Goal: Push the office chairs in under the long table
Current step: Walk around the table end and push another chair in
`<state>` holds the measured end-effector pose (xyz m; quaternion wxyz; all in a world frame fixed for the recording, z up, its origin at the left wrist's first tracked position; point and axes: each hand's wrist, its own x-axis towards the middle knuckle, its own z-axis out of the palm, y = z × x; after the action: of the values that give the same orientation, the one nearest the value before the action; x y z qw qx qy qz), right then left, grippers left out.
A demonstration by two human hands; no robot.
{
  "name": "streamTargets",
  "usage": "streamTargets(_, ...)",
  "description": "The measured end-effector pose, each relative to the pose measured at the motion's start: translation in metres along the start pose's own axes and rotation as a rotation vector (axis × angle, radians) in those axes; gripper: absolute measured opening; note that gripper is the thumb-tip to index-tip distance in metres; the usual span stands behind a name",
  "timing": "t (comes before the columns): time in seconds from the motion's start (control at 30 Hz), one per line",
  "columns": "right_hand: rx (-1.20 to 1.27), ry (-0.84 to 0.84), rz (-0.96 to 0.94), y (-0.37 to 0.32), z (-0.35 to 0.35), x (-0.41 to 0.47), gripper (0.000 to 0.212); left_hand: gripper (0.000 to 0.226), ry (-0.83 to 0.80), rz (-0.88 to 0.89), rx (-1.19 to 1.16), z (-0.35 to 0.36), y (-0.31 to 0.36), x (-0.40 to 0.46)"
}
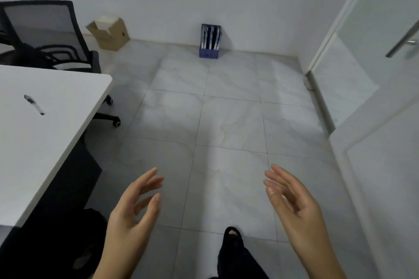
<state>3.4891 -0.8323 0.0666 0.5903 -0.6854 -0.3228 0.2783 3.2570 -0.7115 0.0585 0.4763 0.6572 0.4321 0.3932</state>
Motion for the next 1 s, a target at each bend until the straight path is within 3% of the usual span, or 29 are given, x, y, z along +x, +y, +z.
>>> streamTargets(0.2, -0.007, -0.144, 0.001, -0.014, -0.01, 0.153, 0.031, 0.039, 0.119, -0.03, -0.014, 0.067, 0.012, 0.106)
streamTargets(0.3, -0.022, -0.199, 0.002, -0.011, 0.005, 0.22, 0.042, 0.039, 0.186, -0.066, 0.009, 0.079, 0.009, 0.156)
streamTargets(0.37, -0.014, -0.242, 0.025, -0.004, 0.019, 0.263, 0.032, 0.043, 0.225, -0.079, 0.02, 0.083, 0.002, 0.19)
streamTargets(0.43, -0.022, -0.286, 0.004, -0.001, 0.038, 0.31, 0.036, 0.045, 0.252, -0.094, 0.04, 0.086, -0.008, 0.23)
streamTargets(0.73, -0.044, -0.325, -0.062, -0.038, 0.157, 0.522, 0.035, 0.034, 0.321, -0.078, 0.048, 0.05, -0.021, 0.457)
streamTargets(1.0, -0.051, -0.471, -0.058, -0.055, 0.27, 0.672, 0.034, 0.037, 0.441, -0.129, 0.078, 0.008, -0.051, 0.595)
